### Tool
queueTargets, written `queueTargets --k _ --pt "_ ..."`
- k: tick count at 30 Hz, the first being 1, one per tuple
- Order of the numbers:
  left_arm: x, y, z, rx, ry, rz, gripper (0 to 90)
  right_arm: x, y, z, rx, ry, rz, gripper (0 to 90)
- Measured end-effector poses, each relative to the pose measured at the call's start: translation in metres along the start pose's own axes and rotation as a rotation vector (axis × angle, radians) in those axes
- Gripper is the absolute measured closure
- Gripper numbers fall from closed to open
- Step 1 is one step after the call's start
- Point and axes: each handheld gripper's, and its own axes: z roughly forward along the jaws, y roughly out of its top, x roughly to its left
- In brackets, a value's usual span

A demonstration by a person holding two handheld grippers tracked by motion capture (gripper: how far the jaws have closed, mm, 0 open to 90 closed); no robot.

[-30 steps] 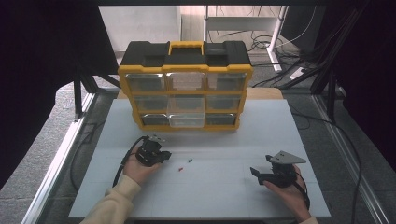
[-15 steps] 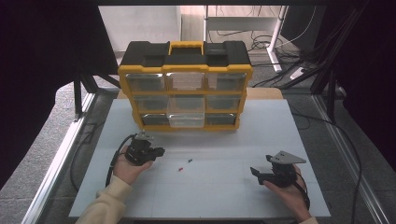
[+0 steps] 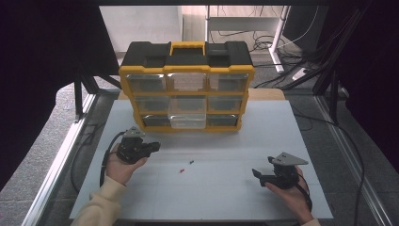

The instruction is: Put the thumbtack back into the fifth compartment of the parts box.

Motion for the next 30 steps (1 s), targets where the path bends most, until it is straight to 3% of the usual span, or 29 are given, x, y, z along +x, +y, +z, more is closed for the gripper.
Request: queueTargets --k 16,30 --pt "0.000 0.028 -0.030 -0.143 0.013 0.002 85.2 -0.001 0.000 0.001 0.007 -0.006 0.003 19.0" --pt "-0.003 0.043 -0.044 -0.212 0.016 0.026 85.2 -0.001 0.000 0.001 0.008 -0.009 0.005 19.0"
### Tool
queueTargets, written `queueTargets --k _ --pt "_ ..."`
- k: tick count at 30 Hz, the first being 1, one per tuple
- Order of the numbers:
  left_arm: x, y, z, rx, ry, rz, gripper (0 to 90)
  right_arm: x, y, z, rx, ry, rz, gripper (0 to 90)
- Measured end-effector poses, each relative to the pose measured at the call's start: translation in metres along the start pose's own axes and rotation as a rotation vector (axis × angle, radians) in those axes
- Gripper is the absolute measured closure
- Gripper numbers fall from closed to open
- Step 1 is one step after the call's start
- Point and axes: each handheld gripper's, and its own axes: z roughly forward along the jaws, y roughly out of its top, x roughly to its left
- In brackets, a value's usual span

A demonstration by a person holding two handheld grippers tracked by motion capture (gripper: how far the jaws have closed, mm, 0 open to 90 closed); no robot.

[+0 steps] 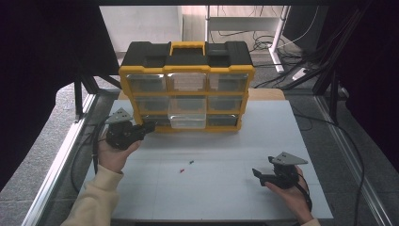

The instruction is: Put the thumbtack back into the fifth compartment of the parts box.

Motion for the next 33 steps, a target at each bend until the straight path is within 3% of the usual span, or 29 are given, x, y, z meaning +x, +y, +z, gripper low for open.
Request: queueTargets --k 24,33 --pt "0.002 0.026 -0.005 -0.094 0.000 0.004 85.2 0.000 0.000 0.000 0.001 -0.004 -0.001 19.0" --pt "-0.002 0.036 0.004 -0.092 -0.022 0.012 85.2 0.000 0.000 0.000 0.002 -0.007 0.003 19.0"
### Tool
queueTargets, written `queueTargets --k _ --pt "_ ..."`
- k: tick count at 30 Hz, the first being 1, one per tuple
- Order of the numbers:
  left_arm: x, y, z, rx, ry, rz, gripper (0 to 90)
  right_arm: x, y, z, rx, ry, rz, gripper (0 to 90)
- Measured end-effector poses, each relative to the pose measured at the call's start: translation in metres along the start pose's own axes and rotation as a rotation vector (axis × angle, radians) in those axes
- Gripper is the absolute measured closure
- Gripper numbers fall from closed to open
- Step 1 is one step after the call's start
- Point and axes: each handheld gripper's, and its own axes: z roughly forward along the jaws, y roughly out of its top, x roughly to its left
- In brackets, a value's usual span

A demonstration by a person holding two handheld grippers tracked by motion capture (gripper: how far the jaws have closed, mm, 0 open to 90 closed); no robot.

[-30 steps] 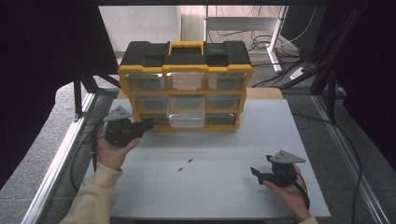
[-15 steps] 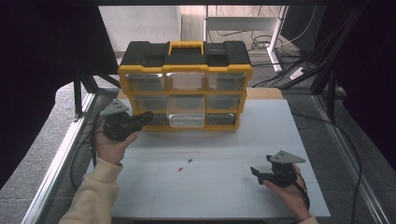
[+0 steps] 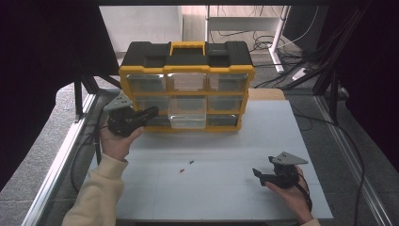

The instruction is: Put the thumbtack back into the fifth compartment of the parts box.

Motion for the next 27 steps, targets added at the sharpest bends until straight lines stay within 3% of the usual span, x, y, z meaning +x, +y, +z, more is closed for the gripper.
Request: queueTargets --k 13,27 --pt "-0.006 0.008 0.022 0.004 -0.035 0.001 85.2 0.000 0.000 0.000 0.000 -0.001 -0.002 19.0" --pt "-0.010 0.018 0.050 0.035 -0.035 0.023 85.1 -0.001 0.000 0.000 0.002 -0.004 0.002 19.0"
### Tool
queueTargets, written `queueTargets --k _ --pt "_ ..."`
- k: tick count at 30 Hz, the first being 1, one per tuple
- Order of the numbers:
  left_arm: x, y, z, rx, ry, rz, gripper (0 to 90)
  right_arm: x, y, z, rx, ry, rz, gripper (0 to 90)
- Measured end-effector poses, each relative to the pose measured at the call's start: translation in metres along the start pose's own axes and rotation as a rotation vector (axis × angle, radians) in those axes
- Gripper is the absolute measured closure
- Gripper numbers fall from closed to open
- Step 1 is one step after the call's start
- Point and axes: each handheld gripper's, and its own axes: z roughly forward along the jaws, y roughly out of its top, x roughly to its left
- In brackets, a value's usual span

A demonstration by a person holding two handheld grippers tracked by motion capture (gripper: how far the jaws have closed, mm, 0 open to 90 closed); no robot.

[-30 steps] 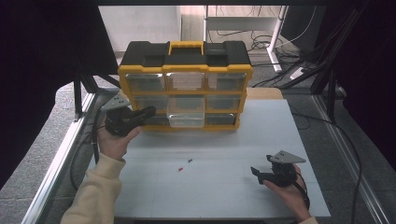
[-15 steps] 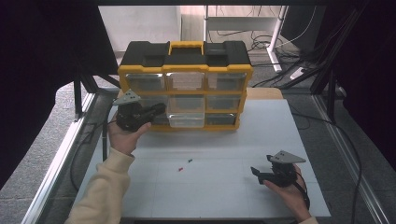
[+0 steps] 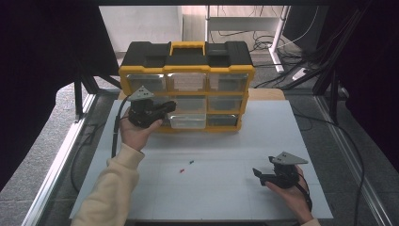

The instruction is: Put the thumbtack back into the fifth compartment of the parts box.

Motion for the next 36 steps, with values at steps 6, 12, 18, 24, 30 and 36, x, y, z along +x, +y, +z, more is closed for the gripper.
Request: queueTargets --k 6,12,18,24,30,36 --pt "0.000 0.002 0.012 0.022 0.002 0.009 85.1 0.000 0.000 0.000 0.000 0.003 -0.002 19.0" --pt "0.001 0.003 0.016 0.030 0.000 0.009 85.1 -0.001 0.000 0.000 0.003 0.001 0.000 19.0" --pt "0.002 0.004 0.016 0.031 0.004 0.009 85.0 -0.001 0.000 0.001 0.003 0.003 -0.001 19.0" --pt "0.002 0.004 0.019 0.001 0.017 0.001 63.5 -0.001 -0.001 0.001 0.006 0.004 -0.001 18.9" --pt "0.001 0.004 0.017 0.018 0.005 0.014 34.0 -0.001 -0.001 0.001 0.008 0.002 0.002 18.9" --pt "-0.001 0.004 0.010 0.015 0.004 0.020 23.9 -0.001 -0.001 0.001 0.010 0.003 0.000 19.0"
